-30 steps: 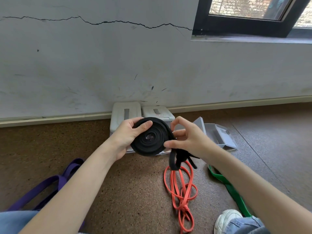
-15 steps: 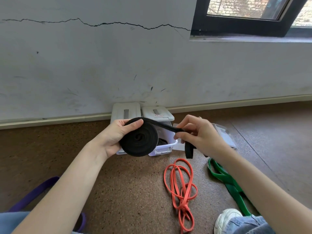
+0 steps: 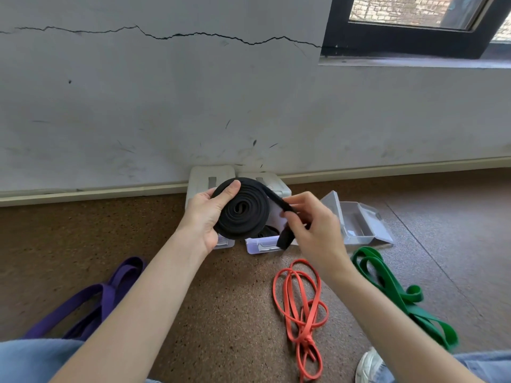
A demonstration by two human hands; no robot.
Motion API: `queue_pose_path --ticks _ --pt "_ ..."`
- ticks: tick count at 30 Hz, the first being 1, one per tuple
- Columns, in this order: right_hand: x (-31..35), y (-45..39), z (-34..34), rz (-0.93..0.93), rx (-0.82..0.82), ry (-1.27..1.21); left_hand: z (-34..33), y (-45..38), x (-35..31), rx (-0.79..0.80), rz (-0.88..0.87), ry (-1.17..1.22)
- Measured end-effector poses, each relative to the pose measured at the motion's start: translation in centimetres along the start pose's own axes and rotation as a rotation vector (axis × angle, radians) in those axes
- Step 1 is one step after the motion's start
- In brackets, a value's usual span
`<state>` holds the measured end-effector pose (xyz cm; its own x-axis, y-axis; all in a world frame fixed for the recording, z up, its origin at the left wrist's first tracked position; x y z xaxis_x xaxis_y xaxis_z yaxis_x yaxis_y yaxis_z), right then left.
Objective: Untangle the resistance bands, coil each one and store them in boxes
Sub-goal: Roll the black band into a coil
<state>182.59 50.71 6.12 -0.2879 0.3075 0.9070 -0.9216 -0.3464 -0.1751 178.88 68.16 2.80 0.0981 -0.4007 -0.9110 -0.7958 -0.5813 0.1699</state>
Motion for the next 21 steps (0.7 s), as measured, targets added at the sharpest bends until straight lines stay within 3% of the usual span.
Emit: queue_pose_path --ticks 5,9,13,15,17,19,21 --pt "0.0 -0.4 0.3 0.007 0.036 0.071 -0.4 0.1 0.1 -0.01 -0.002 0.029" --pt "-1.2 0.3 -1.1 -0.126 0.12 -0.185 -0.1 0.2 0.7 -0.088 -0.028 0.049" --pt "-2.4 0.4 -1.8 -0.277 0.139 -0.268 -0.4 0.8 1.8 -0.08 0.013 0.068" --pt "-2.9 0.2 -1.5 -0.349 0.174 -0.339 -0.6 0.8 1.9 0.042 0.093 0.013" --pt "-2.9 -0.3 -0.9 -0.333 0.246 -0.266 -1.0 0.7 1.4 0.278 0.13 -0.151" --pt "-2.6 -0.5 -0.9 -0.296 0.341 -0.183 -1.4 1.0 1.3 0.473 0.091 -0.374" --pt "-2.4 -0.6 -1.3 -0.263 0.408 -0.145 -2.0 1.2 1.5 0.529 -0.008 -0.509"
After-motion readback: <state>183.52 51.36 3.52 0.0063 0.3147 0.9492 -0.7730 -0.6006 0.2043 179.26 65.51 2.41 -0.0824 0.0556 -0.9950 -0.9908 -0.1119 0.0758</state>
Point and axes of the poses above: each hand's wrist, its own y-axis away from the middle knuckle, its own z-axis out of the back of the hand, x = y × z, the point moved 7 cm from there along -y, towards the middle knuckle, and after that the axes turned 8 degrees about -z, right-handed, at the moved point
